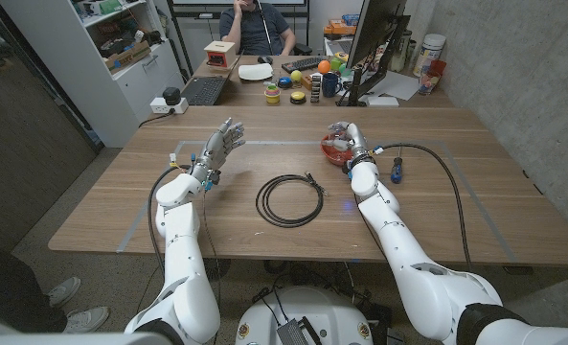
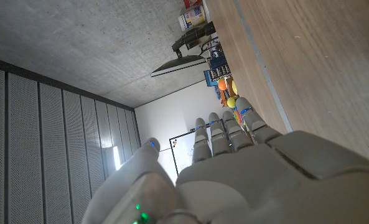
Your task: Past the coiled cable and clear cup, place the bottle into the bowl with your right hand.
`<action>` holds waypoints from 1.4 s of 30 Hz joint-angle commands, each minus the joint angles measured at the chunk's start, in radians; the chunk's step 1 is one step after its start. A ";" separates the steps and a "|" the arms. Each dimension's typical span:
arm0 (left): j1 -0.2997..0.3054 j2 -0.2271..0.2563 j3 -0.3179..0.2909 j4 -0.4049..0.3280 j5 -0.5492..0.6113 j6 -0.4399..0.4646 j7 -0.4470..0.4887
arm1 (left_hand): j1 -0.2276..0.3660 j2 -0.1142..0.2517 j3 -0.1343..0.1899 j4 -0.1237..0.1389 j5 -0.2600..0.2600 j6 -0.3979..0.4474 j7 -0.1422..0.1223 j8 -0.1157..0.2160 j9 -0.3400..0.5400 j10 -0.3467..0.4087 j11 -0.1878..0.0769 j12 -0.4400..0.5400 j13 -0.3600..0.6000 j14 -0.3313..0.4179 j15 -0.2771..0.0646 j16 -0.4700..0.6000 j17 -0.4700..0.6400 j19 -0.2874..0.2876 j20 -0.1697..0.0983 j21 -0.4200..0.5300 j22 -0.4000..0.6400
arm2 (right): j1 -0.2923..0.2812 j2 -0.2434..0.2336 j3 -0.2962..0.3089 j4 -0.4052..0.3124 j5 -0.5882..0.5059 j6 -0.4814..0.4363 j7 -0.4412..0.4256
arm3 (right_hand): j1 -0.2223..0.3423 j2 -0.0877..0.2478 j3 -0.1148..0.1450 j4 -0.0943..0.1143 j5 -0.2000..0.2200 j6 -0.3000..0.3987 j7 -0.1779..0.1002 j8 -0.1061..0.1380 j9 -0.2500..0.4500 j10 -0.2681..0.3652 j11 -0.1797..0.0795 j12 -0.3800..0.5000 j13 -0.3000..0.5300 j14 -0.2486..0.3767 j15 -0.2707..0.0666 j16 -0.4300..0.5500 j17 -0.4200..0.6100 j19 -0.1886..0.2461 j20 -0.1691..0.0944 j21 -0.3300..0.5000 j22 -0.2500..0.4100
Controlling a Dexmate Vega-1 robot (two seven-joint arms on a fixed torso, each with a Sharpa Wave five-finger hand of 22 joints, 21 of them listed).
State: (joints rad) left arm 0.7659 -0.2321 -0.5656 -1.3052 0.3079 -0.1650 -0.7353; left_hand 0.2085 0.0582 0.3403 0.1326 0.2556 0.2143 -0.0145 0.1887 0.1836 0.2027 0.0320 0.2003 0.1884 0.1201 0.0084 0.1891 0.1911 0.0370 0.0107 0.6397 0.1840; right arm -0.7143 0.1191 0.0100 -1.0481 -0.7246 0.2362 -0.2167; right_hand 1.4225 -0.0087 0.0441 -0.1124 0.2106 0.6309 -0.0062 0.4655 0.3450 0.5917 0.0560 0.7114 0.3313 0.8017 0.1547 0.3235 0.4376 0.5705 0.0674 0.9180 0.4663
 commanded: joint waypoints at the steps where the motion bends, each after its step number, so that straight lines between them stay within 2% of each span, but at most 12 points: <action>1: -0.004 0.002 0.004 0.007 0.004 -0.005 0.000 | -0.010 0.001 -0.003 -0.003 0.007 0.001 0.004 0.007 0.005 -0.003 -0.005 0.004 0.005 -0.004 -0.001 0.004 0.001 0.011 0.001 -0.002 0.002 | -0.009 -0.009 -0.003 -0.015 0.012 -0.004 0.003 | 0.041 0.129 0.003 0.038 -0.001 -0.019 0.001 -0.013 -0.005 0.055 -0.074 -0.019 -0.009 0.219 -0.387 -0.033 -0.022 0.098 -0.279 0.240 -0.001; 5: -0.004 0.003 0.004 0.009 0.004 -0.008 0.000 | -0.010 0.001 -0.004 -0.003 0.007 -0.001 0.003 0.007 0.005 -0.003 -0.001 0.003 0.005 -0.004 -0.001 0.003 0.001 0.011 0.001 -0.003 0.002 | -0.013 -0.012 -0.003 -0.027 0.011 -0.011 0.014 | 0.018 0.128 -0.006 0.051 0.002 -0.039 0.000 -0.026 -0.012 0.035 -0.074 -0.034 -0.018 0.182 -0.378 -0.067 -0.045 0.079 -0.285 0.237 -0.009; 7: -0.007 0.004 0.002 0.013 -0.001 -0.008 -0.004 | -0.010 0.001 -0.004 -0.003 0.008 0.000 0.004 0.007 0.005 -0.002 -0.001 0.004 0.005 -0.004 -0.001 0.003 0.001 0.011 0.001 -0.003 0.002 | -0.016 -0.011 -0.001 -0.044 0.018 -0.028 0.045 | -0.008 0.124 -0.017 0.066 0.004 -0.056 -0.001 -0.038 -0.018 0.010 -0.075 -0.052 -0.028 0.145 -0.366 -0.096 -0.067 0.059 -0.291 0.216 -0.027; 9: -0.008 0.004 0.002 0.015 0.001 -0.008 -0.002 | -0.010 0.001 -0.004 -0.003 0.008 0.000 0.003 0.007 0.005 -0.002 0.000 0.004 0.005 -0.003 -0.001 0.004 0.001 0.011 0.000 -0.003 0.002 | -0.020 -0.012 -0.004 -0.048 0.011 -0.027 0.039 | -0.029 0.117 -0.027 0.077 0.005 -0.076 -0.001 -0.050 -0.023 -0.009 -0.071 -0.067 -0.035 0.114 -0.363 -0.115 -0.083 0.044 -0.293 0.194 -0.045; 12: -0.009 0.008 0.004 0.019 0.005 -0.011 -0.003 | -0.009 0.001 -0.005 -0.003 0.008 0.000 0.004 0.007 0.005 -0.001 0.001 0.004 0.005 -0.003 -0.001 0.004 0.001 0.011 0.001 -0.003 0.002 | -0.018 -0.013 -0.002 -0.040 0.016 -0.012 0.033 | -0.070 0.104 -0.050 0.102 0.008 -0.111 -0.002 -0.073 -0.032 -0.050 -0.069 -0.098 -0.048 0.058 -0.362 -0.134 -0.105 -0.018 -0.291 0.118 -0.099; 16: -0.011 0.008 0.003 0.023 0.003 -0.012 -0.005 | -0.009 0.001 -0.005 -0.004 0.008 0.001 0.003 0.007 0.005 -0.001 -0.004 0.004 0.005 -0.004 -0.001 0.004 0.001 0.011 0.001 -0.004 0.002 | -0.022 -0.010 -0.002 -0.046 0.014 -0.014 0.028 | -0.117 0.083 -0.079 0.126 0.011 -0.144 -0.002 -0.093 -0.038 -0.094 -0.073 -0.123 -0.049 -0.012 -0.363 -0.141 -0.118 -0.072 -0.284 0.055 -0.153; 21: -0.013 0.011 0.004 0.028 0.005 -0.015 -0.006 | -0.008 0.001 -0.006 -0.004 0.009 0.000 0.003 0.007 0.005 -0.002 -0.002 0.004 0.005 -0.003 -0.003 0.004 0.001 0.012 0.002 -0.004 0.003 | -0.023 -0.014 -0.006 -0.051 0.005 -0.017 0.030 | -0.168 0.080 -0.104 0.152 0.020 -0.182 0.000 -0.114 -0.042 -0.135 -0.061 -0.151 -0.053 -0.103 -0.358 -0.137 -0.121 -0.104 -0.275 0.013 -0.218; 25: -0.015 0.011 0.001 0.031 0.002 -0.015 -0.007 | -0.008 0.001 -0.006 -0.005 0.009 0.001 0.003 0.007 0.005 -0.002 -0.002 0.004 0.005 -0.004 -0.002 0.003 0.001 0.012 0.002 -0.005 0.003 | -0.024 -0.015 -0.006 -0.056 0.005 -0.017 0.037 | -0.209 0.068 -0.129 0.168 0.026 -0.216 0.002 -0.132 -0.046 -0.174 -0.057 -0.172 -0.057 -0.175 -0.335 -0.137 -0.123 -0.118 -0.271 -0.019 -0.267; 29: -0.017 0.014 -0.001 0.037 -0.001 -0.018 -0.010 | -0.007 0.000 -0.007 -0.006 0.010 0.001 0.003 0.008 0.005 -0.002 -0.002 0.004 0.005 -0.004 -0.001 0.003 0.001 0.012 0.002 -0.005 0.003 | -0.028 -0.016 -0.011 -0.070 -0.012 -0.039 0.040 | -0.228 0.060 -0.142 0.176 0.029 -0.231 0.007 -0.139 -0.047 -0.189 -0.052 -0.182 -0.060 -0.203 -0.324 -0.136 -0.125 -0.125 -0.267 -0.034 -0.282; 31: -0.018 0.013 -0.002 0.038 0.000 -0.020 -0.008 | -0.007 0.000 -0.008 -0.006 0.010 0.000 0.003 0.007 0.005 -0.003 -0.009 0.004 0.005 -0.004 -0.002 0.003 0.001 0.012 0.003 -0.005 0.003 | -0.029 -0.016 -0.010 -0.076 -0.010 -0.044 0.049 | -0.238 0.054 -0.150 0.179 0.030 -0.239 0.007 -0.142 -0.046 -0.198 -0.049 -0.187 -0.061 -0.216 -0.313 -0.136 -0.128 -0.143 -0.255 -0.047 -0.287; 34: -0.017 0.015 -0.001 0.038 -0.001 -0.021 -0.013 | -0.006 -0.001 -0.008 -0.007 0.010 0.000 0.002 0.007 0.005 -0.002 -0.006 0.004 0.005 -0.004 -0.003 0.003 0.000 0.013 0.003 -0.005 0.003 | -0.032 -0.018 -0.012 -0.085 -0.014 -0.049 0.057 | -0.247 0.048 -0.159 0.182 0.036 -0.248 0.007 -0.145 -0.046 -0.219 -0.052 -0.197 -0.062 -0.251 -0.297 -0.138 -0.132 -0.165 -0.238 -0.067 -0.293; 42: -0.018 0.014 -0.002 0.036 -0.002 -0.016 -0.016 | -0.006 -0.002 -0.009 -0.008 0.011 0.001 0.004 0.008 0.005 -0.003 -0.006 0.004 0.005 -0.004 -0.005 0.003 0.000 0.015 0.001 -0.005 0.003 | -0.035 -0.019 -0.011 -0.089 -0.014 -0.040 0.059 | -0.274 0.037 -0.179 0.191 0.045 -0.282 0.007 -0.158 -0.044 -0.254 -0.048 -0.216 -0.063 -0.306 -0.280 -0.138 -0.142 -0.201 -0.219 -0.101 -0.296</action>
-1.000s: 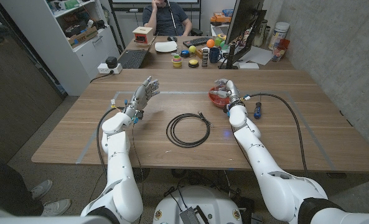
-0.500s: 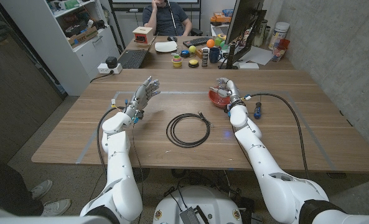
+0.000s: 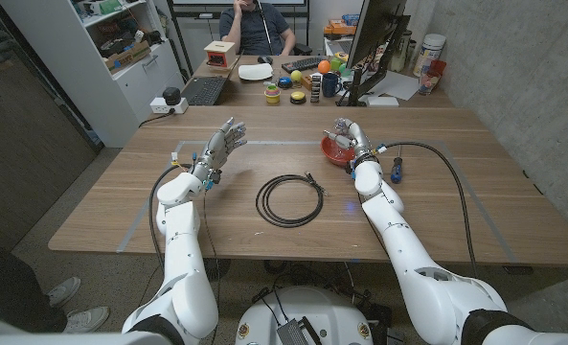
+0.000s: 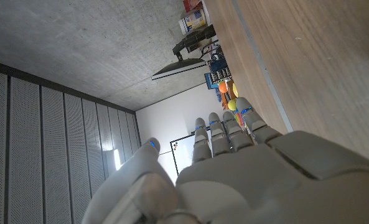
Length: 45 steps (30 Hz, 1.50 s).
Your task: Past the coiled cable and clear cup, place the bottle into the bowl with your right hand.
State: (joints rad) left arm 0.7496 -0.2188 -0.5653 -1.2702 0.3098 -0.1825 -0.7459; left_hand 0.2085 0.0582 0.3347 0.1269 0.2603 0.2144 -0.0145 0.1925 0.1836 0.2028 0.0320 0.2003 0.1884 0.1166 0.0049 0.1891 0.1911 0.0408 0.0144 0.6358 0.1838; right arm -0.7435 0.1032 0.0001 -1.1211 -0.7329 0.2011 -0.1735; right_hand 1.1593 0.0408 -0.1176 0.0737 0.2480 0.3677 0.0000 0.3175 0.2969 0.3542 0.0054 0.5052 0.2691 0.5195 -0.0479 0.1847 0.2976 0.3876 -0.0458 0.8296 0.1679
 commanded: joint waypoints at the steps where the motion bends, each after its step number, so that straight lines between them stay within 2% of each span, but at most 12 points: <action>1: -0.001 0.001 -0.001 0.001 -0.001 -0.002 -0.004 | -0.005 -0.002 -0.004 -0.002 0.006 0.001 0.004 0.004 0.005 -0.003 -0.006 0.004 0.005 -0.001 -0.001 0.003 0.000 0.012 -0.003 -0.002 0.003 | -0.008 -0.002 -0.003 -0.019 -0.013 -0.010 0.009 | -0.014 -0.015 -0.020 0.006 0.009 -0.020 0.001 -0.010 0.004 -0.018 0.003 -0.011 -0.001 -0.029 -0.075 0.000 -0.003 -0.018 -0.105 -0.015 0.002; 4: -0.001 0.001 -0.002 0.002 -0.004 -0.002 -0.006 | -0.005 -0.003 -0.005 -0.003 0.006 0.001 0.004 0.004 0.005 -0.003 -0.008 0.004 0.005 -0.001 -0.001 0.003 0.000 0.013 -0.003 -0.002 0.003 | -0.011 -0.002 -0.003 -0.026 -0.017 -0.017 0.010 | -0.035 -0.024 -0.034 0.015 0.012 -0.025 0.003 -0.012 0.005 -0.029 0.003 -0.016 -0.001 -0.045 -0.062 0.002 -0.008 -0.038 -0.088 -0.032 0.002; 5: -0.001 0.001 -0.002 0.001 -0.002 -0.002 -0.005 | -0.005 -0.003 -0.005 -0.003 0.006 0.001 0.004 0.004 0.005 -0.003 -0.008 0.004 0.004 -0.001 -0.001 0.003 0.000 0.013 -0.003 -0.002 0.003 | -0.011 -0.003 -0.004 -0.024 -0.023 -0.016 0.000 | -0.043 -0.026 -0.039 0.018 0.015 -0.027 0.003 -0.013 0.005 -0.035 0.002 -0.019 -0.001 -0.059 -0.051 0.001 -0.010 -0.050 -0.073 -0.041 0.002; 14: 0.000 0.001 0.000 0.000 -0.001 -0.001 -0.007 | -0.004 -0.005 -0.006 -0.004 0.007 0.001 0.004 0.004 0.005 -0.003 -0.011 0.004 0.004 -0.001 -0.002 0.003 0.000 0.013 -0.004 -0.003 0.003 | -0.011 -0.010 -0.003 -0.032 -0.017 -0.011 0.030 | -0.093 -0.047 -0.074 0.036 0.028 -0.058 0.010 -0.024 0.006 -0.071 0.014 -0.042 -0.006 -0.100 -0.026 0.004 -0.026 -0.078 -0.034 -0.081 0.001; 17: 0.001 0.002 0.002 -0.001 0.002 0.002 -0.007 | -0.004 -0.005 -0.007 -0.004 0.007 0.001 0.004 0.004 0.005 -0.004 -0.006 0.004 0.004 -0.001 -0.003 0.003 0.000 0.013 -0.004 -0.003 0.003 | -0.010 -0.019 -0.002 -0.031 -0.008 0.001 0.056 | -0.141 -0.064 -0.105 0.052 0.042 -0.092 0.019 -0.040 0.002 -0.114 0.022 -0.073 -0.016 -0.144 0.001 0.004 -0.041 -0.104 0.021 -0.116 0.001; 20: 0.001 0.001 0.003 -0.002 0.004 0.001 -0.005 | -0.003 -0.005 -0.007 -0.004 0.007 0.000 0.003 0.003 0.005 -0.003 -0.008 0.004 0.004 0.000 -0.003 0.003 0.000 0.014 -0.004 -0.003 0.003 | -0.013 -0.015 -0.001 -0.037 -0.012 -0.001 0.045 | -0.182 -0.076 -0.130 0.063 0.056 -0.133 0.027 -0.059 -0.004 -0.139 0.035 -0.097 -0.024 -0.180 0.029 0.005 -0.055 -0.124 0.056 -0.147 0.001; 22: 0.001 0.001 0.003 -0.002 0.002 -0.001 -0.006 | -0.003 -0.005 -0.008 -0.005 0.008 0.000 0.004 0.004 0.005 -0.003 -0.006 0.004 0.004 0.000 -0.003 0.003 0.000 0.013 -0.004 -0.004 0.003 | -0.015 -0.016 -0.003 -0.045 -0.019 -0.004 0.041 | -0.202 -0.079 -0.142 0.068 0.063 -0.150 0.035 -0.067 -0.006 -0.154 0.039 -0.110 -0.027 -0.198 0.037 0.005 -0.061 -0.130 0.090 -0.161 0.002; 24: 0.001 0.001 0.003 -0.002 0.003 0.000 -0.007 | -0.003 -0.005 -0.008 -0.005 0.008 0.000 0.004 0.004 0.005 -0.003 -0.009 0.004 0.004 0.000 -0.002 0.003 0.000 0.013 -0.004 -0.004 0.003 | -0.015 -0.015 0.001 -0.041 -0.014 0.008 0.033 | -0.215 -0.080 -0.149 0.071 0.068 -0.157 0.039 -0.070 -0.006 -0.165 0.043 -0.118 -0.029 -0.214 0.046 0.004 -0.065 -0.138 0.109 -0.172 0.002; 32: 0.004 -0.003 0.005 -0.009 0.002 0.000 -0.005 | -0.002 -0.005 -0.009 -0.006 0.008 -0.001 0.004 0.003 0.005 -0.004 -0.007 0.004 0.004 0.000 -0.002 0.003 0.000 0.014 -0.005 -0.005 0.003 | -0.023 -0.014 0.004 -0.067 -0.023 0.006 0.032 | -0.245 -0.086 -0.166 0.077 0.077 -0.164 0.046 -0.073 -0.008 -0.169 0.050 -0.127 -0.033 -0.233 0.062 0.006 -0.073 -0.154 0.138 -0.193 0.002; 42: 0.015 -0.012 0.011 -0.027 0.001 0.003 -0.008 | -0.001 -0.005 -0.010 -0.006 0.009 -0.002 0.003 0.003 0.005 -0.002 -0.009 0.004 0.004 0.000 -0.002 0.003 0.000 0.014 -0.005 -0.006 0.003 | -0.035 -0.014 0.015 -0.089 -0.009 0.046 0.035 | -0.272 -0.091 -0.179 0.082 0.082 -0.167 0.050 -0.075 -0.009 -0.166 0.055 -0.130 -0.035 -0.236 0.069 0.009 -0.078 -0.159 0.142 -0.206 0.002; 44: 0.017 -0.012 0.012 -0.030 -0.001 0.004 -0.012 | -0.001 -0.005 -0.011 -0.006 0.009 -0.003 0.003 0.003 0.005 -0.001 -0.007 0.005 0.004 0.000 -0.001 0.003 0.000 0.014 -0.005 -0.006 0.003 | -0.035 -0.015 0.021 -0.094 0.012 0.063 0.059 | -0.278 -0.092 -0.182 0.083 0.083 -0.170 0.052 -0.076 -0.009 -0.166 0.055 -0.131 -0.036 -0.237 0.071 0.009 -0.079 -0.161 0.144 -0.209 0.002; 45: 0.018 -0.013 0.014 -0.033 0.002 0.003 -0.009 | -0.001 -0.005 -0.011 -0.006 0.009 -0.002 0.003 0.003 0.005 -0.001 -0.007 0.005 0.004 0.000 -0.001 0.003 -0.001 0.014 -0.005 -0.006 0.003 | -0.038 -0.011 0.020 -0.099 0.000 0.063 0.036 | -0.280 -0.093 -0.183 0.083 0.084 -0.170 0.053 -0.076 -0.009 -0.165 0.056 -0.131 -0.036 -0.236 0.071 0.010 -0.079 -0.160 0.145 -0.210 0.002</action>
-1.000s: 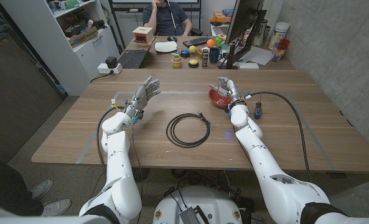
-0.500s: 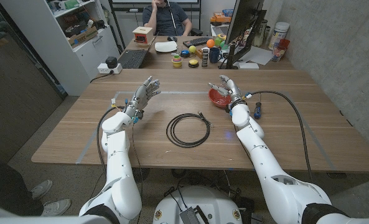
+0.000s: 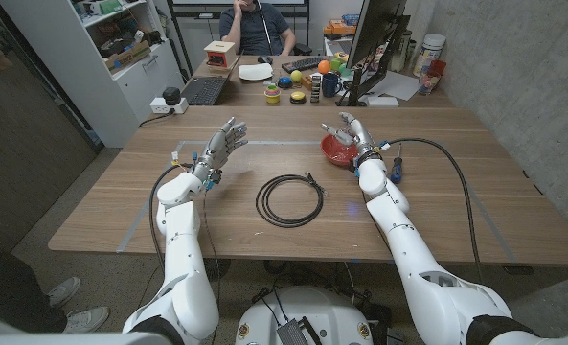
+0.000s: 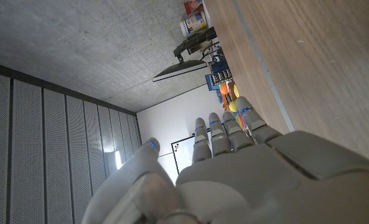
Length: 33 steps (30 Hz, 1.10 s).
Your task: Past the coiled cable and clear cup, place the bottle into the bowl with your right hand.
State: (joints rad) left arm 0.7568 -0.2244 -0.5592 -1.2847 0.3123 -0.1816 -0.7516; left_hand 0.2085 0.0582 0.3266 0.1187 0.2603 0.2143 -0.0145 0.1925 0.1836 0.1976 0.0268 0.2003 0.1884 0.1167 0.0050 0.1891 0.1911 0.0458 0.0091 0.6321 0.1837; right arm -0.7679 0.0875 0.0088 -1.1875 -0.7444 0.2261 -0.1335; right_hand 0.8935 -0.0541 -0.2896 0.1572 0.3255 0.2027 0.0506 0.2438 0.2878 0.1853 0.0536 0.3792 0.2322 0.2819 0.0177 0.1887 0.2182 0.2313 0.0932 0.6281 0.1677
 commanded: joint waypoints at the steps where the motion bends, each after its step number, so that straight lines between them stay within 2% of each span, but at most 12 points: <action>1: 0.012 -0.008 0.008 -0.021 0.000 0.004 -0.003 | -0.001 -0.005 -0.003 0.002 0.009 -0.003 0.003 0.003 0.005 0.004 -0.002 0.005 0.004 0.000 -0.002 0.003 -0.001 0.009 0.001 -0.002 0.004 | -0.014 0.005 0.013 -0.035 0.015 0.044 -0.004 | -0.017 0.002 -0.012 0.000 0.007 -0.004 0.005 -0.002 0.000 0.004 0.009 -0.006 0.001 0.002 0.008 0.006 0.000 -0.003 0.008 -0.009 0.002; 6: 0.018 -0.010 0.009 -0.030 -0.005 0.007 -0.007 | 0.000 -0.005 -0.003 0.002 0.010 -0.002 0.003 0.003 0.005 0.003 -0.003 0.004 0.004 0.000 -0.001 0.003 -0.001 0.010 0.001 -0.002 0.004 | -0.024 0.007 0.017 -0.066 0.010 0.048 0.008 | -0.033 -0.001 -0.019 0.003 0.010 -0.005 0.011 -0.002 -0.001 0.006 0.009 -0.008 0.000 -0.002 0.010 0.007 -0.003 -0.003 0.003 -0.016 0.002; 16: 0.029 -0.012 0.009 -0.045 -0.010 0.008 -0.009 | 0.001 -0.004 -0.004 0.001 0.010 -0.003 0.002 0.003 0.005 0.004 -0.003 0.005 0.004 0.000 -0.001 0.003 -0.001 0.010 0.001 -0.003 0.004 | -0.037 0.014 0.019 -0.102 -0.005 0.063 0.007 | -0.059 -0.007 -0.031 0.002 0.019 -0.006 0.016 -0.003 -0.002 0.008 0.011 -0.013 -0.003 -0.017 0.018 0.005 -0.009 -0.031 -0.011 -0.043 0.002; 28: 0.040 -0.015 0.010 -0.060 -0.019 0.013 -0.016 | 0.002 -0.004 -0.006 0.001 0.011 -0.003 0.003 0.003 0.005 0.002 -0.006 0.004 0.004 -0.001 -0.002 0.003 -0.001 0.010 0.000 -0.005 0.004 | -0.050 0.026 0.025 -0.157 -0.020 0.058 0.025 | -0.085 -0.013 -0.039 -0.002 0.032 -0.025 0.031 -0.010 -0.004 -0.014 0.023 -0.030 -0.006 -0.050 0.041 -0.001 -0.018 -0.053 -0.020 -0.075 0.002; 33: 0.049 -0.016 0.013 -0.072 -0.018 0.013 -0.020 | 0.002 -0.003 -0.007 0.001 0.011 -0.003 0.002 0.003 0.005 0.002 -0.002 0.004 0.004 -0.001 -0.002 0.003 -0.001 0.010 0.001 -0.005 0.004 | -0.053 0.033 0.032 -0.176 -0.008 0.050 0.059 | -0.102 -0.013 -0.042 0.000 0.037 -0.036 0.039 -0.014 -0.006 -0.017 0.031 -0.035 -0.008 -0.062 0.049 -0.001 -0.020 -0.067 -0.024 -0.090 0.002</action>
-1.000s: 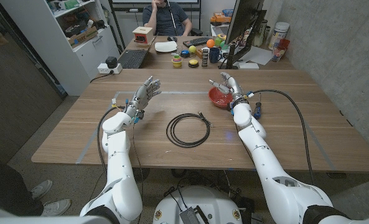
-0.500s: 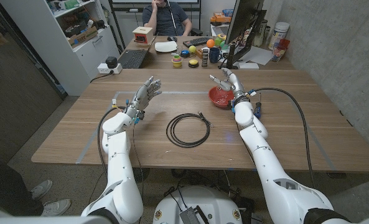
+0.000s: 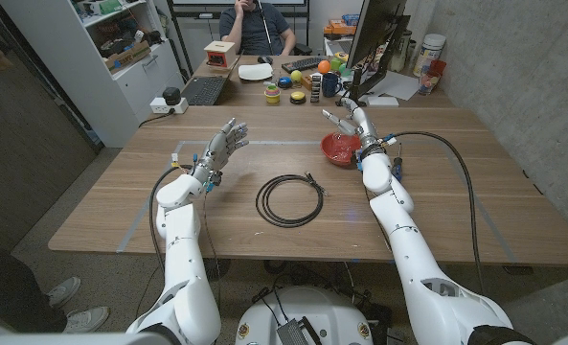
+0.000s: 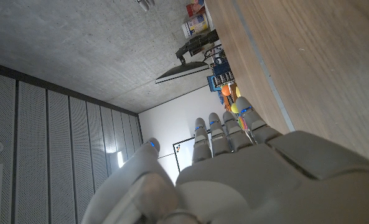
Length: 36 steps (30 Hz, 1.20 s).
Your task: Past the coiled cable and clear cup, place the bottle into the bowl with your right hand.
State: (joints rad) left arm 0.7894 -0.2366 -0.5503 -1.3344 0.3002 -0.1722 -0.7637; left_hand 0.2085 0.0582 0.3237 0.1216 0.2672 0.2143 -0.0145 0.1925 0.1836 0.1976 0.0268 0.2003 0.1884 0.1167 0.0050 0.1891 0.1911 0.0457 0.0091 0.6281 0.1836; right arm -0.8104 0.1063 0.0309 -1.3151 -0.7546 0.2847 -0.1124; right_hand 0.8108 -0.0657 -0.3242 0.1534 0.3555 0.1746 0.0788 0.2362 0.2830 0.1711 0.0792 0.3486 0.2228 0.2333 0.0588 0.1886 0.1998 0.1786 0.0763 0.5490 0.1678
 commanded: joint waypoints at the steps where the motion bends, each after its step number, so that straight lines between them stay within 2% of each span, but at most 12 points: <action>1: 0.018 -0.005 0.004 -0.024 -0.007 0.004 -0.008 | 0.002 -0.003 -0.004 -0.002 0.004 -0.002 0.002 0.004 0.005 0.002 -0.002 0.004 0.005 -0.001 -0.002 0.003 -0.001 0.011 0.000 -0.001 0.004 | -0.012 0.011 0.007 -0.051 -0.010 -0.006 0.028 | -0.025 -0.002 -0.009 0.004 0.009 -0.009 0.012 -0.007 -0.001 -0.008 0.009 -0.007 0.001 -0.017 0.012 -0.002 -0.002 -0.020 -0.009 -0.016 0.002; 11: 0.038 -0.015 0.007 -0.057 -0.014 0.010 -0.011 | 0.003 -0.003 -0.005 -0.003 0.004 -0.002 0.003 0.004 0.005 0.003 -0.003 0.004 0.005 0.000 -0.002 0.003 -0.001 0.011 0.001 -0.002 0.004 | -0.026 0.021 0.011 -0.110 -0.014 0.000 0.050 | -0.046 0.001 -0.010 0.007 0.015 -0.015 0.018 -0.009 -0.002 -0.013 0.016 -0.013 0.000 -0.029 0.019 -0.002 -0.004 -0.040 -0.013 -0.034 0.002; 13: 0.040 -0.015 0.008 -0.060 -0.016 0.012 -0.013 | 0.003 -0.003 -0.006 -0.003 0.005 -0.002 0.002 0.004 0.005 0.003 0.000 0.005 0.005 0.000 -0.002 0.003 -0.001 0.011 0.001 -0.002 0.004 | -0.027 0.020 0.011 -0.115 -0.018 0.008 0.047 | -0.055 0.002 -0.011 0.008 0.017 -0.016 0.019 -0.010 -0.003 -0.013 0.015 -0.014 0.000 -0.034 0.019 -0.001 -0.004 -0.051 -0.027 -0.042 0.003; 17: 0.049 -0.020 0.011 -0.072 -0.018 0.013 -0.013 | 0.003 -0.003 -0.006 -0.003 0.005 -0.003 0.003 0.004 0.005 0.002 -0.003 0.004 0.005 -0.001 -0.003 0.003 -0.001 0.011 0.001 -0.003 0.004 | -0.037 0.032 0.015 -0.154 -0.018 -0.001 0.062 | -0.066 0.003 -0.012 0.008 0.019 -0.024 0.021 -0.013 -0.004 -0.018 0.019 -0.017 0.000 -0.043 0.025 -0.003 -0.005 -0.055 -0.029 -0.050 0.003; 19: 0.051 -0.020 0.012 -0.074 -0.018 0.012 -0.012 | 0.003 -0.003 -0.006 -0.003 0.005 -0.003 0.003 0.003 0.005 0.003 -0.003 0.004 0.005 -0.001 -0.002 0.003 -0.001 0.011 0.001 -0.003 0.004 | -0.036 0.024 0.016 -0.152 -0.012 0.019 0.070 | -0.070 0.004 -0.012 0.009 0.020 -0.025 0.022 -0.014 -0.004 -0.019 0.020 -0.019 -0.001 -0.045 0.026 -0.003 -0.005 -0.061 -0.030 -0.053 0.003; 23: 0.059 -0.024 0.015 -0.086 -0.022 0.016 -0.015 | 0.004 -0.003 -0.007 -0.003 0.005 -0.003 0.003 0.003 0.005 0.003 -0.004 0.004 0.005 -0.001 -0.002 0.003 -0.001 0.011 0.001 -0.003 0.004 | -0.043 0.030 0.016 -0.177 -0.021 0.023 0.074 | -0.093 0.006 -0.014 0.012 0.023 -0.018 0.027 -0.011 -0.006 -0.018 0.025 -0.021 -0.001 -0.061 0.031 -0.004 -0.006 -0.082 -0.024 -0.071 0.004; 30: 0.071 -0.027 0.020 -0.107 -0.025 0.018 -0.019 | 0.004 -0.002 -0.008 -0.003 0.005 -0.003 0.003 0.004 0.005 0.003 -0.004 0.004 0.005 -0.001 -0.002 0.003 -0.001 0.011 0.000 -0.004 0.004 | -0.053 0.036 0.019 -0.208 -0.026 0.041 0.078 | -0.128 0.008 -0.016 0.015 0.027 -0.013 0.038 -0.009 -0.008 -0.024 0.030 -0.026 -0.002 -0.085 0.028 -0.006 -0.006 -0.108 -0.038 -0.093 0.005; 36: 0.080 -0.029 0.022 -0.120 -0.030 0.020 -0.021 | 0.005 -0.002 -0.009 -0.003 0.006 -0.003 0.003 0.004 0.005 0.004 -0.005 0.005 0.005 -0.001 -0.002 0.003 -0.001 0.012 0.001 -0.004 0.004 | -0.062 0.048 0.020 -0.239 -0.041 0.037 0.082 | -0.149 0.007 -0.018 0.014 0.030 -0.020 0.040 -0.013 -0.010 -0.031 0.033 -0.031 -0.003 -0.102 0.030 -0.007 -0.007 -0.124 -0.040 -0.108 0.005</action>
State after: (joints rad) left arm 0.8519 -0.2604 -0.5336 -1.4277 0.2780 -0.1563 -0.7800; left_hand 0.2085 0.0582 0.3181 0.1211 0.2671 0.2143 -0.0145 0.1924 0.1836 0.1976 0.0268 0.2003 0.1884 0.1167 0.0051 0.1891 0.1911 0.0495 0.0129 0.6282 0.1836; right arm -0.8583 0.1411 0.0476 -1.5041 -0.7816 0.3119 -0.0424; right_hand 0.6755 -0.0590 -0.3365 0.1658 0.3796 0.1570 0.1148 0.2253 0.2738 0.1425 0.1075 0.3210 0.2183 0.1387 0.0889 0.1847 0.1906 0.0607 0.0375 0.4470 0.1702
